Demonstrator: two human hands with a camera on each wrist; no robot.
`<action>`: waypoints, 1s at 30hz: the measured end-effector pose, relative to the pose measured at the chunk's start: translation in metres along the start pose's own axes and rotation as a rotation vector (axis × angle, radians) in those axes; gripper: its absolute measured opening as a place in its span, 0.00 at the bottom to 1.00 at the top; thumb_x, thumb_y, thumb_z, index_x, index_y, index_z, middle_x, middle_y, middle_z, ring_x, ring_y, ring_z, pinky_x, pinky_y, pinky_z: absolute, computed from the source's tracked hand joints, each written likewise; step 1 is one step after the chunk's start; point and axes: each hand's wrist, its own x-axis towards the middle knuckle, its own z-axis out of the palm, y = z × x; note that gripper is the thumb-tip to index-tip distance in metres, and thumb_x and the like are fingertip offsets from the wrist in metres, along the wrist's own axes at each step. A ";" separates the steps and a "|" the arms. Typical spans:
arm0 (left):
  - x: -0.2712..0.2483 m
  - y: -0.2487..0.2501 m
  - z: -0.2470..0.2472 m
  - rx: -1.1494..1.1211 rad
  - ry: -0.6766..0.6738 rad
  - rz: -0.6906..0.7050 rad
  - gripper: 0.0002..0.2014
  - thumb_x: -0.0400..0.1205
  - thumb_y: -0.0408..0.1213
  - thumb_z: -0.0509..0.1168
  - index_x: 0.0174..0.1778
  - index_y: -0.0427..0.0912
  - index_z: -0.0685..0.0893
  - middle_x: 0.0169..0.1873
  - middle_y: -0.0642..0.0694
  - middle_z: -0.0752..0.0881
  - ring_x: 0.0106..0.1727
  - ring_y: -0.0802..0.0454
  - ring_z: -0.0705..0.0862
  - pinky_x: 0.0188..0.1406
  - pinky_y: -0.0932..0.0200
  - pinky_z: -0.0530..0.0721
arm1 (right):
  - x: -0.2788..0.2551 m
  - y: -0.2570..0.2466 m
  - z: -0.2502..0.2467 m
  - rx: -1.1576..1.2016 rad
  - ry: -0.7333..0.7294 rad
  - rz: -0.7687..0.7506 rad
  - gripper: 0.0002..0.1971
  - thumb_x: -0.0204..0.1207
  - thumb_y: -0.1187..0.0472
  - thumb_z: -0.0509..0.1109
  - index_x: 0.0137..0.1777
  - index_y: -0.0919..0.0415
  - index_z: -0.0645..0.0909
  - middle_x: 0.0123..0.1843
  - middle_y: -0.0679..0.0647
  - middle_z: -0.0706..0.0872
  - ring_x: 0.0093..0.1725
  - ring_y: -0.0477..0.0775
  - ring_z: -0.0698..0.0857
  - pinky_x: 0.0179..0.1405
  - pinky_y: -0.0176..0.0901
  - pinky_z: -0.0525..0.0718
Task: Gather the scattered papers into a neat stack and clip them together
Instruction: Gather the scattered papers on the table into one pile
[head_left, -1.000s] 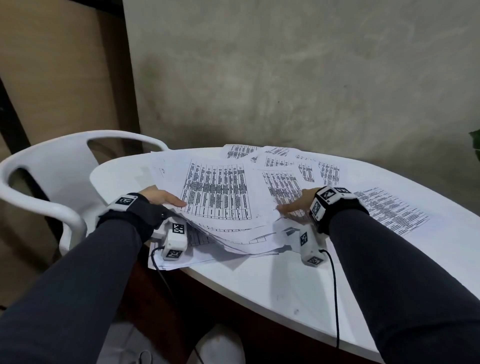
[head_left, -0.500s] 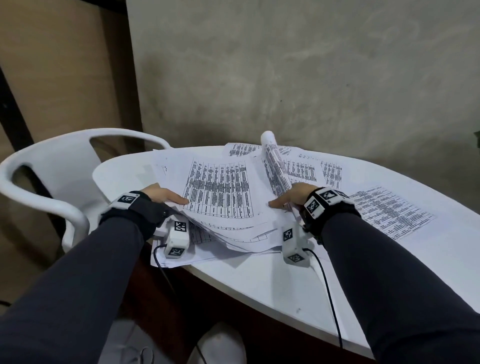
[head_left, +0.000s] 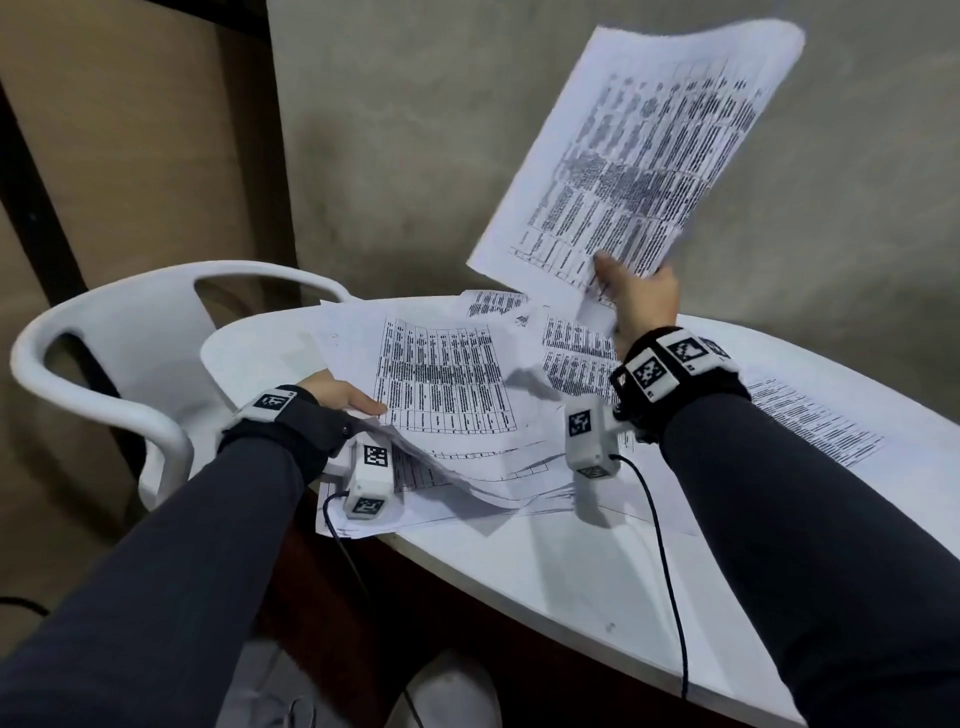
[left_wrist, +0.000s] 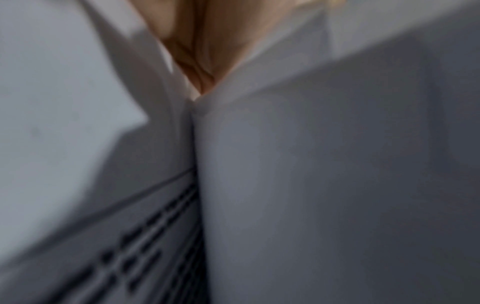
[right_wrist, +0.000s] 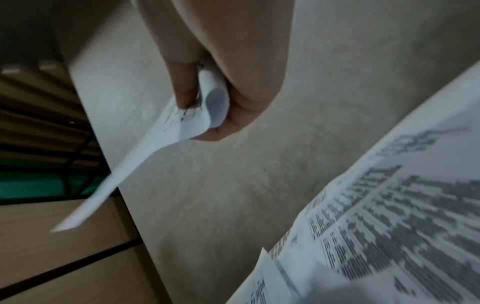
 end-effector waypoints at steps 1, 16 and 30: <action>-0.005 0.003 0.002 -0.007 0.000 -0.014 0.20 0.66 0.25 0.77 0.55 0.32 0.86 0.60 0.37 0.87 0.59 0.42 0.85 0.69 0.49 0.78 | -0.005 0.001 0.002 -0.072 -0.050 0.075 0.30 0.64 0.60 0.81 0.64 0.68 0.73 0.57 0.59 0.85 0.57 0.60 0.85 0.61 0.56 0.84; -0.036 0.019 0.013 -0.089 0.116 -0.023 0.18 0.73 0.29 0.73 0.59 0.33 0.84 0.64 0.36 0.84 0.55 0.43 0.81 0.54 0.53 0.81 | -0.046 0.025 0.006 -1.235 -0.893 0.181 0.32 0.79 0.41 0.61 0.77 0.61 0.69 0.77 0.55 0.73 0.73 0.58 0.75 0.72 0.47 0.69; -0.066 0.138 0.007 -0.346 0.117 0.600 0.32 0.61 0.31 0.81 0.58 0.44 0.75 0.60 0.40 0.85 0.62 0.40 0.84 0.64 0.37 0.81 | -0.002 -0.027 -0.037 -0.026 -0.343 -0.050 0.18 0.60 0.55 0.82 0.42 0.67 0.82 0.26 0.45 0.89 0.28 0.38 0.87 0.34 0.34 0.87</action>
